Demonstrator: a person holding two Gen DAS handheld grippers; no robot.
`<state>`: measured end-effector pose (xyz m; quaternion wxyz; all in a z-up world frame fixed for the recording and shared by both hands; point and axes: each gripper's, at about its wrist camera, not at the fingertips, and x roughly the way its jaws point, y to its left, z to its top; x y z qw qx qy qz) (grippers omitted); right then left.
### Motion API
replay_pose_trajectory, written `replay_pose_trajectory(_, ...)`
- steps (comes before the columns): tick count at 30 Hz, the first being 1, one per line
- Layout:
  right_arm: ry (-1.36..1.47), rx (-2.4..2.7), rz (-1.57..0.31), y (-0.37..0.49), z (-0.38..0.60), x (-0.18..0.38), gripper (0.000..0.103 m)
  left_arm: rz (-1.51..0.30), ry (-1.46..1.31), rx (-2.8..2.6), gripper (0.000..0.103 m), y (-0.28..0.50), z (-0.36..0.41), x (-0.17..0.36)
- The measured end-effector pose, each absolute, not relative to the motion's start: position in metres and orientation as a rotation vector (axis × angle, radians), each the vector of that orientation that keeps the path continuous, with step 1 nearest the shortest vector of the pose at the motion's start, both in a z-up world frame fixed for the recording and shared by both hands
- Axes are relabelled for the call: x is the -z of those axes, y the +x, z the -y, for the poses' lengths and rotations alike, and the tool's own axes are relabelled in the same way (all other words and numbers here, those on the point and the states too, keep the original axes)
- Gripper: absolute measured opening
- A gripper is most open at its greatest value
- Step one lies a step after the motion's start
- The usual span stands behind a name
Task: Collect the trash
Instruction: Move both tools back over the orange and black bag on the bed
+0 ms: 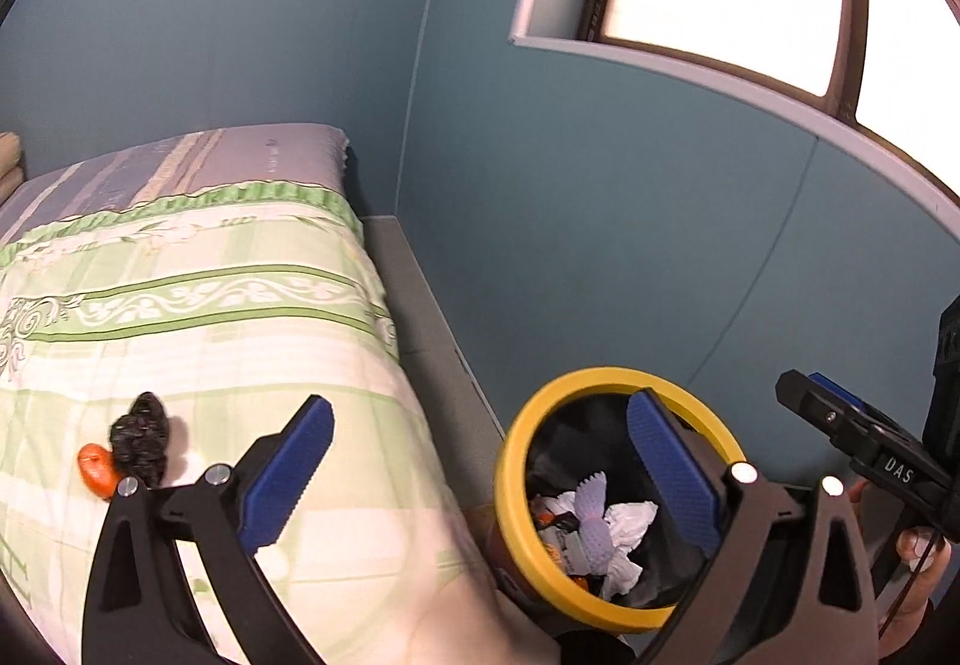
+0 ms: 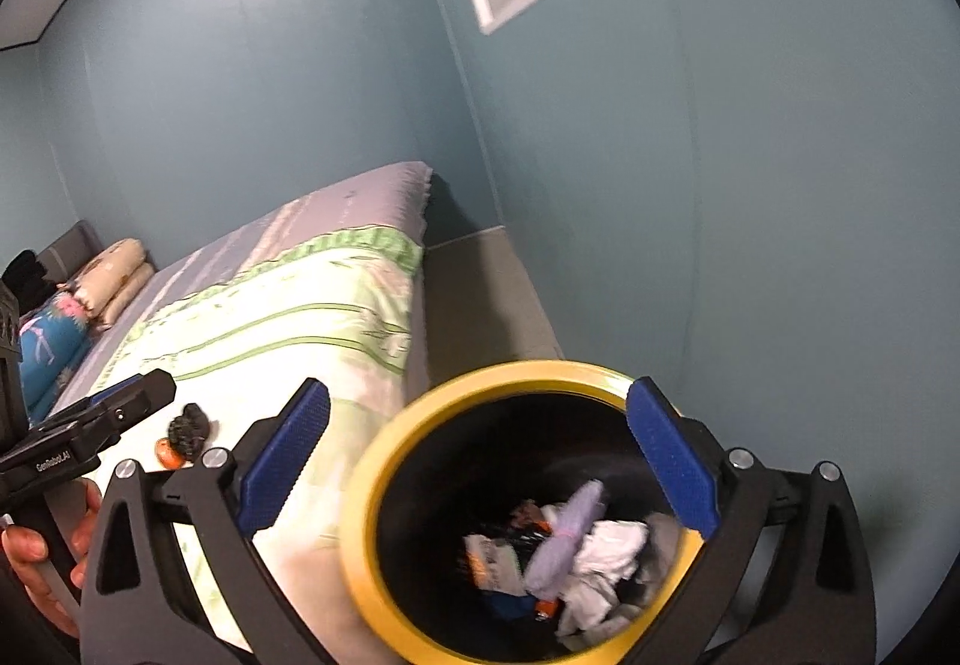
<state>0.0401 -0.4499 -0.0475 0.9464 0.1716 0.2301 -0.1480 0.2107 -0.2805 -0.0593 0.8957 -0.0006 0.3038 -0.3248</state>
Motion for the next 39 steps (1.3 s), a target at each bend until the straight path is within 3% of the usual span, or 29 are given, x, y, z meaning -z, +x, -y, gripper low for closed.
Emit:
replay_pose_trajectory(24,0.239,-0.045,-0.625,0.186,0.299,0.038,0.095,-0.577,-0.122,0.447,0.095,0.235,0.111,0.049)
replay_pose_trajectory(39,0.226,-0.233,-0.888,0.316,0.209,0.097,0.095,-0.766,-0.064,0.341,0.095,0.299,0.04,0.146)
